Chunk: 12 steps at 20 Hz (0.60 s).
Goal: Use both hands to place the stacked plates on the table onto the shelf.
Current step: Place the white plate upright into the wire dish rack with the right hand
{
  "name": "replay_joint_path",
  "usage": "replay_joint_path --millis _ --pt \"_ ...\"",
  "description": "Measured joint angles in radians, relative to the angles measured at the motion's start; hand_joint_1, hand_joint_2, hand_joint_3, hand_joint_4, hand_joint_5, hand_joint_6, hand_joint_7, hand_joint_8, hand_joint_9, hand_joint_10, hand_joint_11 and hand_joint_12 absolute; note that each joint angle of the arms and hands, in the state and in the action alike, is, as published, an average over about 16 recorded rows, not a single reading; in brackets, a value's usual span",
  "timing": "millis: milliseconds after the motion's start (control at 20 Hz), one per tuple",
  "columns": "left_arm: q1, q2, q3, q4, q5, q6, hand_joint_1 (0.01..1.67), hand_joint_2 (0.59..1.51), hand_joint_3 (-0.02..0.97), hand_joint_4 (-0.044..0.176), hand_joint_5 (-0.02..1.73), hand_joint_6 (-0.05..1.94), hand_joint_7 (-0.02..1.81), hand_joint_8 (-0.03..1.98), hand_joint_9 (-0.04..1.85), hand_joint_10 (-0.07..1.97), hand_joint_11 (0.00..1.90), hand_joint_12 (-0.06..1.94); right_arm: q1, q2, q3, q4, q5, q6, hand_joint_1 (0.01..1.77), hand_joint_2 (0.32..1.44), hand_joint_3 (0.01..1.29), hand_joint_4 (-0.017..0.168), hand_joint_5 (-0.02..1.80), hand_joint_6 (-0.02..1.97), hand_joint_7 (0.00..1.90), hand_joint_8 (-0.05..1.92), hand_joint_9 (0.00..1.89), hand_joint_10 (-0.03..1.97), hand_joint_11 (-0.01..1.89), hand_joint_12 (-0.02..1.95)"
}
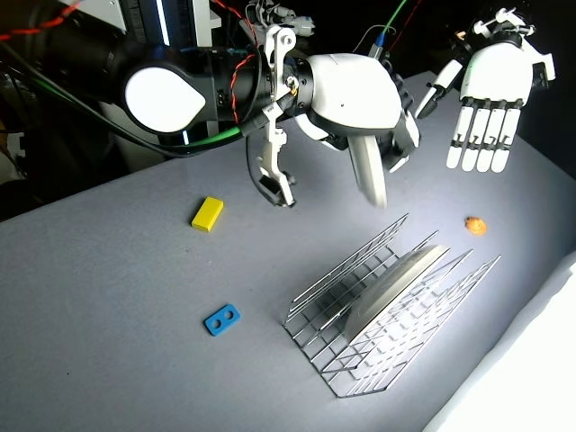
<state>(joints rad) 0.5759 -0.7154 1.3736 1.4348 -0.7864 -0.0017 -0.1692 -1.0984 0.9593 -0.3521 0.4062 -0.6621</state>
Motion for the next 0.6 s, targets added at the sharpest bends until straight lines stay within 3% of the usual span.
replay_joint_path --millis 300,600 --pt "-0.010 0.004 0.005 0.032 -0.030 0.000 0.02 1.165 -0.009 0.001 0.10 0.02 0.07 0.02 0.06 0.00 0.03 0.02 0.068 0.066 -0.003 0.001 -0.084 0.176 1.21 0.99 0.01 0.026 1.00 0.96 1.08 0.81 1.20 0.01 0.75 1.07" --pt "-0.010 0.007 0.006 0.040 -0.037 0.000 0.02 1.161 -0.009 0.001 0.11 0.02 0.08 0.02 0.06 0.00 0.03 0.02 0.100 0.094 0.013 0.017 -0.119 0.262 1.21 0.99 0.01 0.025 1.00 0.94 1.08 0.82 1.20 0.01 0.76 1.06"
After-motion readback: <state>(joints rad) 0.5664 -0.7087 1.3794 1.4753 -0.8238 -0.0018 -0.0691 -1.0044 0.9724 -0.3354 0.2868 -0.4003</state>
